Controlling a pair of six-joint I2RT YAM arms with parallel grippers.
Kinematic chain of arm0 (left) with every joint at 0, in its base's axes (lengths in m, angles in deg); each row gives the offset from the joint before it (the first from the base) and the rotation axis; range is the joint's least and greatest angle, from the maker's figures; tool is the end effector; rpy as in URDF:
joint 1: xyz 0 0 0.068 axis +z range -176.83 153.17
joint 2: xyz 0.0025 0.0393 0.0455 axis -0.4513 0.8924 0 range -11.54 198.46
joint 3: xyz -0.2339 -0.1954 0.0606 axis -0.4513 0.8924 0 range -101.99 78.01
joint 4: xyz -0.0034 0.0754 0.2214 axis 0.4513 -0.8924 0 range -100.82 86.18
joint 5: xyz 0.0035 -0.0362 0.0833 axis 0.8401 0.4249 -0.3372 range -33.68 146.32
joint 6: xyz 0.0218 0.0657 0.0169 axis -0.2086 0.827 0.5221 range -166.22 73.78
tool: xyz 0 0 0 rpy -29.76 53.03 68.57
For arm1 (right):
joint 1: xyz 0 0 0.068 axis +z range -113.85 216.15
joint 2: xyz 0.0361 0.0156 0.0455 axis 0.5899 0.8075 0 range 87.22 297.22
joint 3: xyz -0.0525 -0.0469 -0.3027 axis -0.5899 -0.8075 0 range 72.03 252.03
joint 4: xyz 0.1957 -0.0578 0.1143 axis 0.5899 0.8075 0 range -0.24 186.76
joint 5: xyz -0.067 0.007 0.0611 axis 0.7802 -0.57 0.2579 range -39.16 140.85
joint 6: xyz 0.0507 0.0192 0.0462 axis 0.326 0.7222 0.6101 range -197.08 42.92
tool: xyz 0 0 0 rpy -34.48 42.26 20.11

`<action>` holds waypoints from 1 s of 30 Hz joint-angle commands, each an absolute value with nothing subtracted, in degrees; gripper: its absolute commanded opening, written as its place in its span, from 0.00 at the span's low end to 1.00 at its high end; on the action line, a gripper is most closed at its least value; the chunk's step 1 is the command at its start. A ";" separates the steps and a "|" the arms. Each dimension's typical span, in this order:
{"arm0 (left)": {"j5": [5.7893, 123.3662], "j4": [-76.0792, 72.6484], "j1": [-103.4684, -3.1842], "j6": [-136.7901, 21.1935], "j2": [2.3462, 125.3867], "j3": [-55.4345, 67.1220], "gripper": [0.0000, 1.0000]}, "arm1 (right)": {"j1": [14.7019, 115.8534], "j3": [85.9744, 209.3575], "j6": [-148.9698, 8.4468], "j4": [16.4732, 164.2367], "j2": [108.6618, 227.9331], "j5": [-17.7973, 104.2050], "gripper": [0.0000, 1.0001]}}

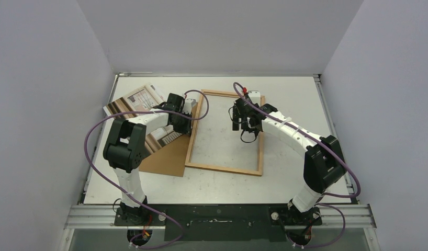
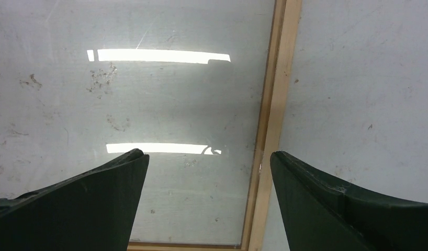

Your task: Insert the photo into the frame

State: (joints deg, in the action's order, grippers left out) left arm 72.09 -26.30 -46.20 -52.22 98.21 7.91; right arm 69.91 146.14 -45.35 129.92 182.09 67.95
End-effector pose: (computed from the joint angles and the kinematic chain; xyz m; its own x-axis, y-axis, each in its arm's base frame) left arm 0.3602 -0.1434 0.1922 -0.8753 0.2013 -0.4398 0.3496 0.8916 -0.2878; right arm 0.2852 0.1698 0.2815 -0.8348 0.0464 -0.5485 0.0313 0.9988 0.0369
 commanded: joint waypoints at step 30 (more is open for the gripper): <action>77.19 -33.62 -44.24 -52.37 97.42 4.00 0.03 | 62.15 169.68 -46.21 109.15 205.79 63.60 0.36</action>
